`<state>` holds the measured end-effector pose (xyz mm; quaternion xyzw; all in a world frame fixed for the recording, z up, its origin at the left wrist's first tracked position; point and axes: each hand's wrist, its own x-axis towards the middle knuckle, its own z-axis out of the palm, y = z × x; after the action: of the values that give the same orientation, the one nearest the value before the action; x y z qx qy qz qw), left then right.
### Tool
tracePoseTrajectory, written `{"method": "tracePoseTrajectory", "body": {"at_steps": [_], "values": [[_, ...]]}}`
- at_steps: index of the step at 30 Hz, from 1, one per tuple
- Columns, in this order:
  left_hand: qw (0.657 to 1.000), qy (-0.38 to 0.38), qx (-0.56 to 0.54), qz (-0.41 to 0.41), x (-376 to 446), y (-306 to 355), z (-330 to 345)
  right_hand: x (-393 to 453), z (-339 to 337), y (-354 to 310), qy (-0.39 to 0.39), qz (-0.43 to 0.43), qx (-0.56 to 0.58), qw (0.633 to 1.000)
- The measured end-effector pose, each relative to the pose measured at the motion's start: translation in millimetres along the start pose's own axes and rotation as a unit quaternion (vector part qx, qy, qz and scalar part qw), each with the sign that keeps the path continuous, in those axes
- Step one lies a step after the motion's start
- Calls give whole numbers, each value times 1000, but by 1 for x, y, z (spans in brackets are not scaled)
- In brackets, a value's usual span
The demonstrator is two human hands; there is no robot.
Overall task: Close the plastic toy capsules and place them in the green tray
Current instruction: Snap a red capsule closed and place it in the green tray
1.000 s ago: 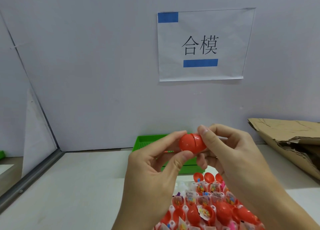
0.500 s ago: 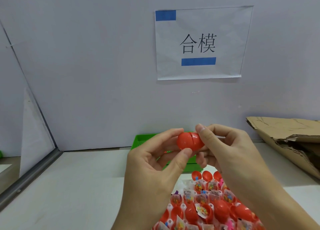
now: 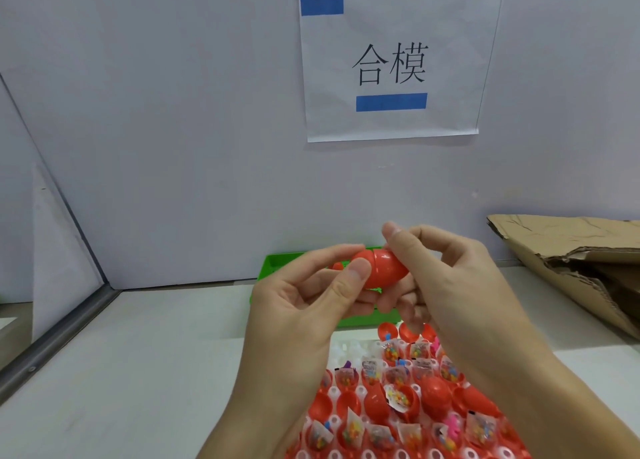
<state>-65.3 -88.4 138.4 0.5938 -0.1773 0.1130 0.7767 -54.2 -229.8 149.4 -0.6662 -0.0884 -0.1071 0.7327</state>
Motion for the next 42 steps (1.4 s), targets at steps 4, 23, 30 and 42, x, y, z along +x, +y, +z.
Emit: {"method": "tracePoseTrajectory", "body": {"at_steps": [4,23,30,42], "values": [[1000,-4,18,6,0,-1,-1,-1,0,-3,16,-6,-12,1000],[994,-1,98,54,-1,7,-6,0,-3,-3,-34,-60,-40,997],[988,14,137,74,-3,9,-2,-2,-3,-4,-25,-77,-53,995],[972,41,203,111,-2,10,-4,-3,-3,0,-49,-124,-62,989]]}}
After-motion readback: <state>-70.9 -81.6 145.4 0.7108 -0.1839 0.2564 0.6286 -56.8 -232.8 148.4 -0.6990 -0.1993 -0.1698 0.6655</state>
